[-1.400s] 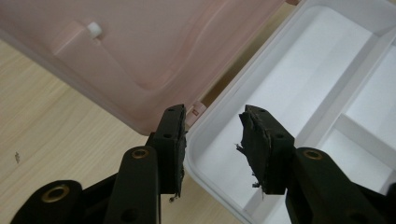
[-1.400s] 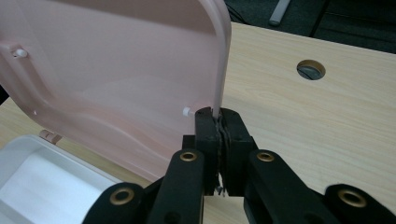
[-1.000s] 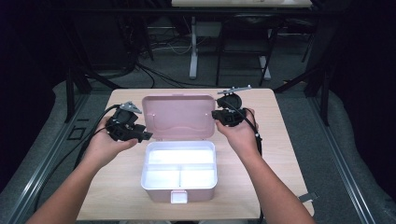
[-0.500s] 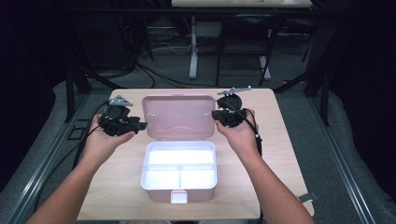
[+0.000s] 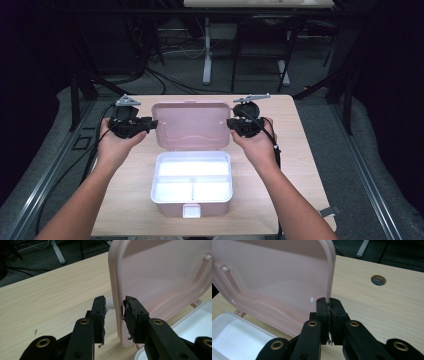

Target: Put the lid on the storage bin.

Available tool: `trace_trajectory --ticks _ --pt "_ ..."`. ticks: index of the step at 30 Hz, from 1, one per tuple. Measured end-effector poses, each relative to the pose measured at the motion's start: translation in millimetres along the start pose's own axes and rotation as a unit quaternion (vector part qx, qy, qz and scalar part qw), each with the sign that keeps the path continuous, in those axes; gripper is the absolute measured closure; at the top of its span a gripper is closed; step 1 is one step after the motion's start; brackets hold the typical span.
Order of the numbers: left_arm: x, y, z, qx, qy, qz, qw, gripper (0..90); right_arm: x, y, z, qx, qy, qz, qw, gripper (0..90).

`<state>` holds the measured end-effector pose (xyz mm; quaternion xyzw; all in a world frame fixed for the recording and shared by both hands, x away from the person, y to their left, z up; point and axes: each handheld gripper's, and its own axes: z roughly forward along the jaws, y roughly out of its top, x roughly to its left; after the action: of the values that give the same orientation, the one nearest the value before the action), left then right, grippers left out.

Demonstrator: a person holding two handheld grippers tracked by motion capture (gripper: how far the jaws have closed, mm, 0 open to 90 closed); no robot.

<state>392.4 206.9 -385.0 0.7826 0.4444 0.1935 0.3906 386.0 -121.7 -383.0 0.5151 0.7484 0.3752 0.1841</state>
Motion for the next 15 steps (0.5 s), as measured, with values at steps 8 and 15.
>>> trace_trajectory --ticks 8,15 --pt "1.1 2.7 3.0 -0.016 -0.013 -0.013 0.9997 76.2 -0.2 -1.4 -0.5 -0.004 0.002 0.001 1.0000 87.6" --pt "-2.2 7.6 4.8 -0.014 -0.005 -0.006 0.9999 80.2 -0.2 -3.1 -1.3 -0.009 0.004 0.002 1.0000 87.5"
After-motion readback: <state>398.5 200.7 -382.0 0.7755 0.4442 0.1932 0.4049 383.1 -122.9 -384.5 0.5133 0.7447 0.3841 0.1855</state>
